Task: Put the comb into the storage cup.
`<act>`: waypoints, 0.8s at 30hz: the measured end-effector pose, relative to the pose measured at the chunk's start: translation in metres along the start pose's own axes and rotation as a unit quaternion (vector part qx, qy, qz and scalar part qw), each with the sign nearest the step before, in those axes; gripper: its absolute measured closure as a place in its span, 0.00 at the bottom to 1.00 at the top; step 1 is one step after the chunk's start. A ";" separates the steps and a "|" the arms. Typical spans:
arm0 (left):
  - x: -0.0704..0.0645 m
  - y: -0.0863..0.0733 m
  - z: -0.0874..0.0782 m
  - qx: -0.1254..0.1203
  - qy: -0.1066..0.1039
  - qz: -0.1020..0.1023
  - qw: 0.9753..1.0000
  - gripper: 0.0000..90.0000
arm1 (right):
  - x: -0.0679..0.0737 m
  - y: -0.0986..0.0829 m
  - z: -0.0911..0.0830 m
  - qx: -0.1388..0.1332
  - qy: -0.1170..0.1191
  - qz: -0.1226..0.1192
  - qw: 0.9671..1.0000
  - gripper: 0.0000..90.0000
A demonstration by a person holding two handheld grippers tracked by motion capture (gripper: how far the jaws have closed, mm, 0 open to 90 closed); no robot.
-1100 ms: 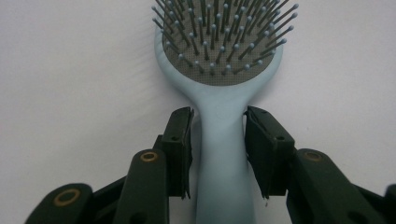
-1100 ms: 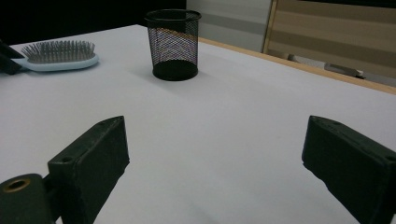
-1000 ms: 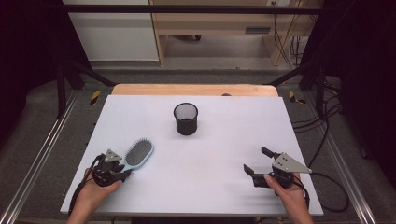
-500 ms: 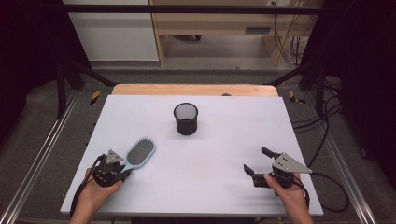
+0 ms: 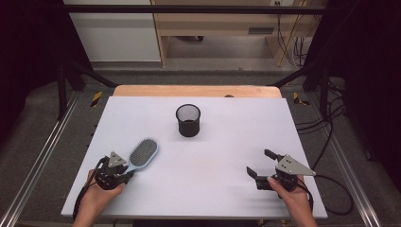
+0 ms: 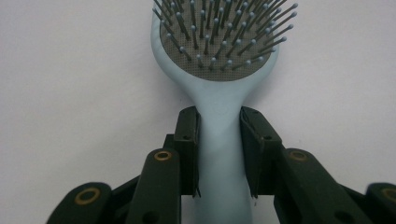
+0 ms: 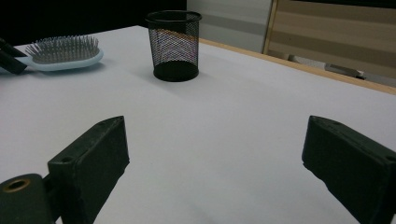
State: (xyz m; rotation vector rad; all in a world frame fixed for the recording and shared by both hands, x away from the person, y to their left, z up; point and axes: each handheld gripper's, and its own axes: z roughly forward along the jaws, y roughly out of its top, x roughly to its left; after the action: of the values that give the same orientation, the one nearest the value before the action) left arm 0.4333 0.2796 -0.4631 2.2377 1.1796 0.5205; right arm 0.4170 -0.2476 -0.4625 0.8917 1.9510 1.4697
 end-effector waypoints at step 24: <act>-0.041 0.073 -0.026 -0.172 -0.016 0.020 0.985 0.77 | 0.039 0.041 0.048 0.003 0.058 0.072 0.996 0.05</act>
State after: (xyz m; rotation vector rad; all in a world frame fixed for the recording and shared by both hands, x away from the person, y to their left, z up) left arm 0.4419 0.2194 -0.4001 1.9688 0.9489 0.6469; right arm 0.4358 -0.1807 -0.4365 0.9886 2.0104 1.6313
